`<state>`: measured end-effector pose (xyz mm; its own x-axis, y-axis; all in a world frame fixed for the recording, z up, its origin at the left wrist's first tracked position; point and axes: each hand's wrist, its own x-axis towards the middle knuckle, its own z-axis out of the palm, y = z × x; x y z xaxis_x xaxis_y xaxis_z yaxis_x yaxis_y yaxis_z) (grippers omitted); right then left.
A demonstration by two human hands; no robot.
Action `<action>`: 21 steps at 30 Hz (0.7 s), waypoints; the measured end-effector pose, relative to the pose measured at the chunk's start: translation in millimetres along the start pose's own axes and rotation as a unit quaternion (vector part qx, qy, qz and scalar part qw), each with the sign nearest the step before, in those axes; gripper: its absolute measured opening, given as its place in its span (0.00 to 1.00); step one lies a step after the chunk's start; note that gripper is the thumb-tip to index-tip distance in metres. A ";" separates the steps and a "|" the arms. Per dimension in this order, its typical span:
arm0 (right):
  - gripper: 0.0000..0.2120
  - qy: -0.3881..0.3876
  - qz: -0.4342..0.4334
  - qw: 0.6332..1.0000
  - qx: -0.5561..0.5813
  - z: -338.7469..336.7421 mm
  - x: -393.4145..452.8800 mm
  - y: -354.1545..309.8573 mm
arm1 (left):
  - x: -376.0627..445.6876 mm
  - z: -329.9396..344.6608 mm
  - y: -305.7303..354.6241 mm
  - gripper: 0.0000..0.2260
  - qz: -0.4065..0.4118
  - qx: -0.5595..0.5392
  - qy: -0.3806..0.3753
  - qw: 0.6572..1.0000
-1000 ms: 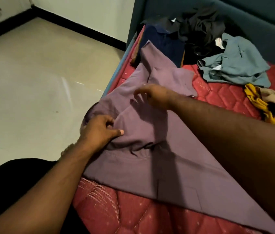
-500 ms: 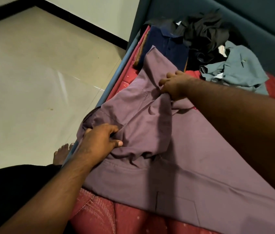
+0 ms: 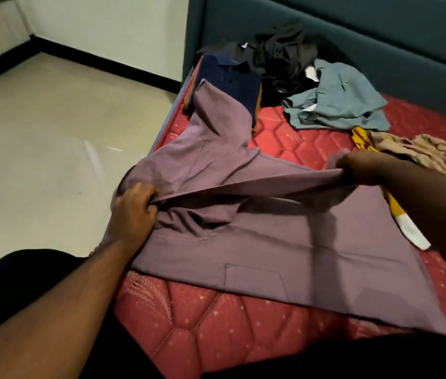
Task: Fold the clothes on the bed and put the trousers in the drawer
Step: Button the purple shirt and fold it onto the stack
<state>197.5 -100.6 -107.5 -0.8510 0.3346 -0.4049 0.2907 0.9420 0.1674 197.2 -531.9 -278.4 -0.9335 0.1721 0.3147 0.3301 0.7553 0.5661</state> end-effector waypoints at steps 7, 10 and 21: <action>0.11 0.231 0.164 0.817 0.502 111.0 -39.1 59.3 | -29.0 -7.7 44.9 0.15 0.181 0.186 0.020 0.966; 0.07 0.307 0.164 0.776 0.526 150.2 -26.7 68.5 | -34.0 4.3 59.2 0.27 0.189 0.251 -0.105 0.944; 0.25 0.438 -0.034 0.852 0.285 132.6 -123.1 84.3 | -79.8 17.4 84.5 0.28 0.217 0.290 -0.112 0.925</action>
<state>384.8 -59.2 -162.7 -0.8024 0.3666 0.4710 0.1806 0.9013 -0.3938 297.2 -470.8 -268.9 -0.7584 0.6159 0.2134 0.6099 0.7860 -0.1010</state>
